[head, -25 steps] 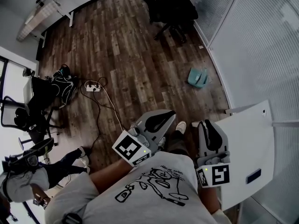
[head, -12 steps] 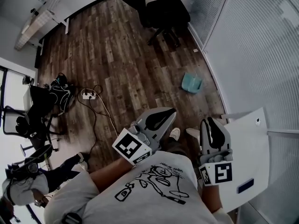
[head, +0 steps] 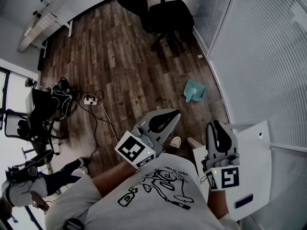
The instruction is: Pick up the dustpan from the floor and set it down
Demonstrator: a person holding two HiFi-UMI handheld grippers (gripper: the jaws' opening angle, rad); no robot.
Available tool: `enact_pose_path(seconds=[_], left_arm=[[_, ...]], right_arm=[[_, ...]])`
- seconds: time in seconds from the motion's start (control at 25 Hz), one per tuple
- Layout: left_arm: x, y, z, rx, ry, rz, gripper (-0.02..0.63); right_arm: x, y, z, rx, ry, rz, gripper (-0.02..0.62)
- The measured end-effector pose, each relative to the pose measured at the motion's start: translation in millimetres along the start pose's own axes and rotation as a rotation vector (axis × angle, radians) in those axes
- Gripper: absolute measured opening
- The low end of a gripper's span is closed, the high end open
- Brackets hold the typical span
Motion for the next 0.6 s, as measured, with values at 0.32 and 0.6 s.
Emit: enact_pose_path(seconds=[0.32,0.6], left_arm=[[-5.3,-6.4,-19.7,-0.01,0.05,0.01,0.002],[-24.1,-7.4,-44.5,-0.015,0.05,0.016,0.002]], right_arm=[[22.4,-6.2,-7.1,-0.015,0.034,-0.015,0.055],[43.2,-10.8,-32.1,-0.024,0.039,-0.028,0.055]])
Point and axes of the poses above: the fingertips, and each gripper's own axes: z backward along the fingers, x to its right, y out of its top, the point moved 6 cm from there along z, backward along the fingers, and after that the axes turned 13 degrees about y, right-handed, at the moved point
